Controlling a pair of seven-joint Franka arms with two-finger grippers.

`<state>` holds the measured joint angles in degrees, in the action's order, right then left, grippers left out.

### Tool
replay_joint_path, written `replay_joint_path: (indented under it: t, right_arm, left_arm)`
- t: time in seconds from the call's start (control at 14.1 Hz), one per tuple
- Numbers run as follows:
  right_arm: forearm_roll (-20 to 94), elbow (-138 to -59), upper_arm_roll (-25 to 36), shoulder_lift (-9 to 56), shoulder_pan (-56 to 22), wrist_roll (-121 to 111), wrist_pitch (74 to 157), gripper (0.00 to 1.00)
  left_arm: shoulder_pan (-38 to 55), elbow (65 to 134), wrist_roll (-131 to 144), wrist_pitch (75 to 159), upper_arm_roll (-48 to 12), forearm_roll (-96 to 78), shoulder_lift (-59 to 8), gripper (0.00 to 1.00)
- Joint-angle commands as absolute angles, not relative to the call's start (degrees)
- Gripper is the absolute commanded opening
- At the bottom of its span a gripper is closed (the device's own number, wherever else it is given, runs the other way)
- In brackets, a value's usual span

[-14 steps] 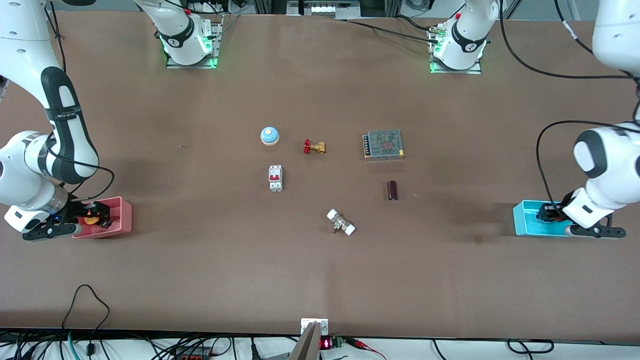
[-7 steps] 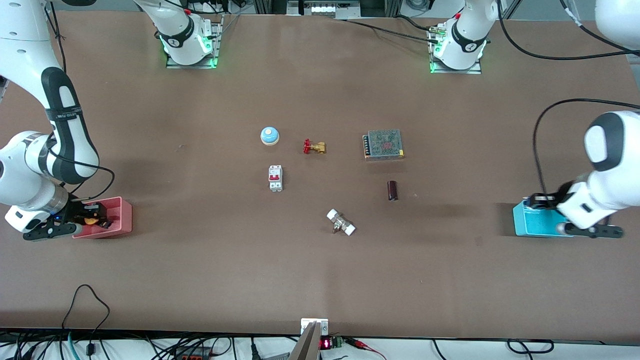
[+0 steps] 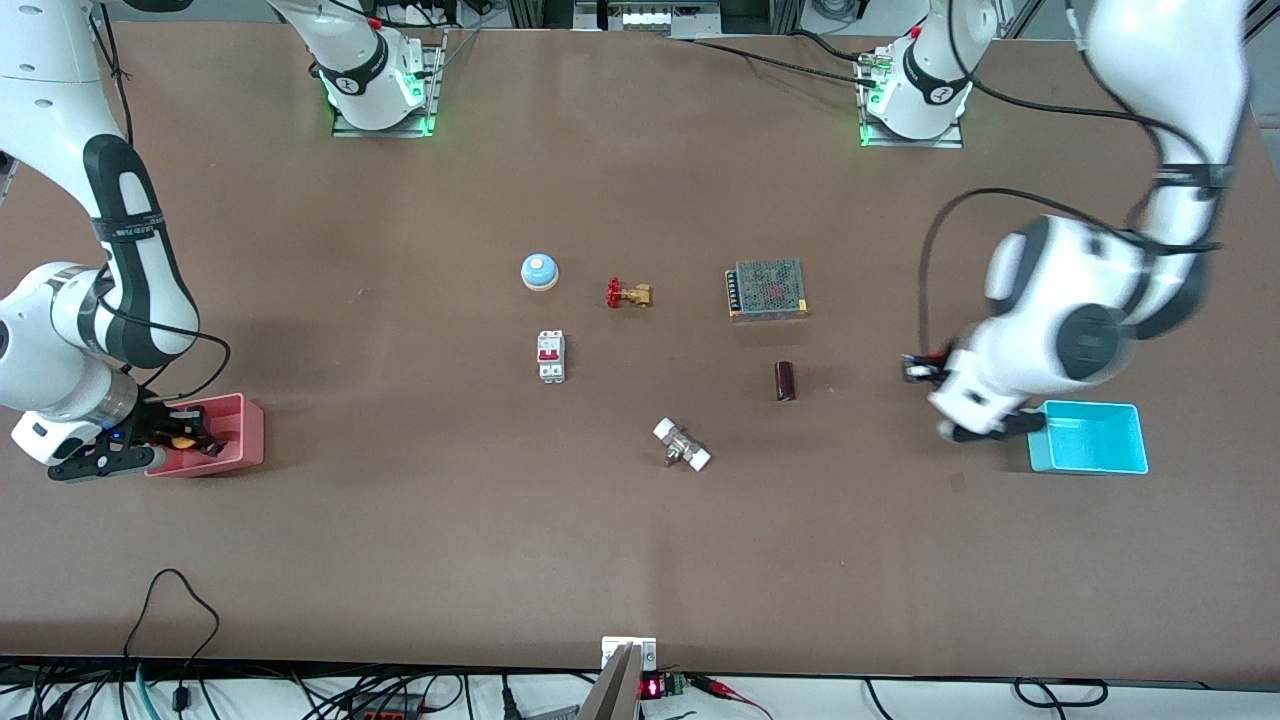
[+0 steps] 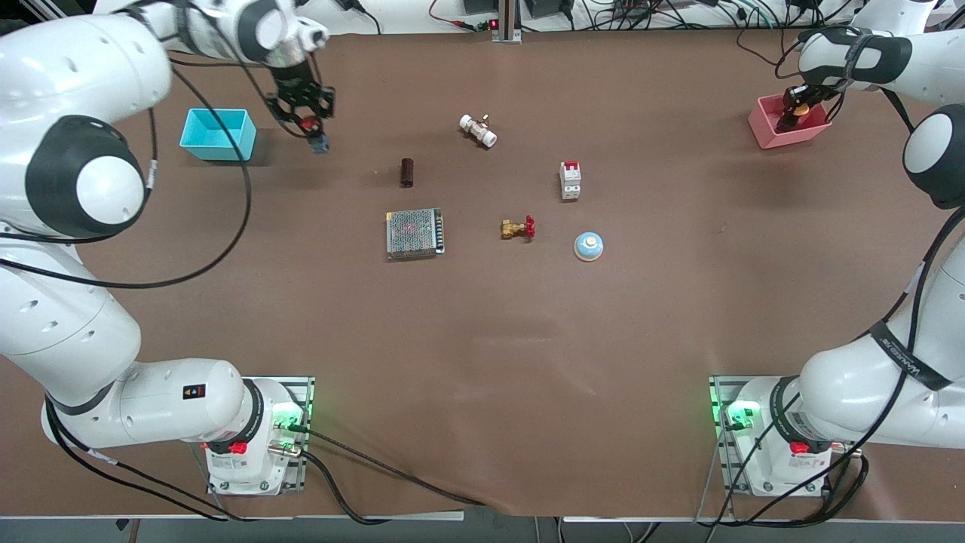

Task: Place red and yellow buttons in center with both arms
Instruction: 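Lift the red button with the left gripper while the right gripper lifts the yellow button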

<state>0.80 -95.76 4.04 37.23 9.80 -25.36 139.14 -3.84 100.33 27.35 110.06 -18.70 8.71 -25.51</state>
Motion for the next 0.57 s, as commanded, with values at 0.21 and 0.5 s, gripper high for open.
replay_joint_path:
  t: [0.21,0.5]
  right_arm:
    - [1.23,-95.89,3.60,33.50,10.20,-27.77,133.01,0.30]
    - [1.32,-95.71,3.52,25.16,10.20,-29.36,119.22,0.29]
  left_arm:
    - [0.35,109.85,36.56,117.66,-18.46,16.52,-22.94,0.35]
    - [0.35,118.82,39.37,130.85,-18.46,16.52,-22.24,0.35]
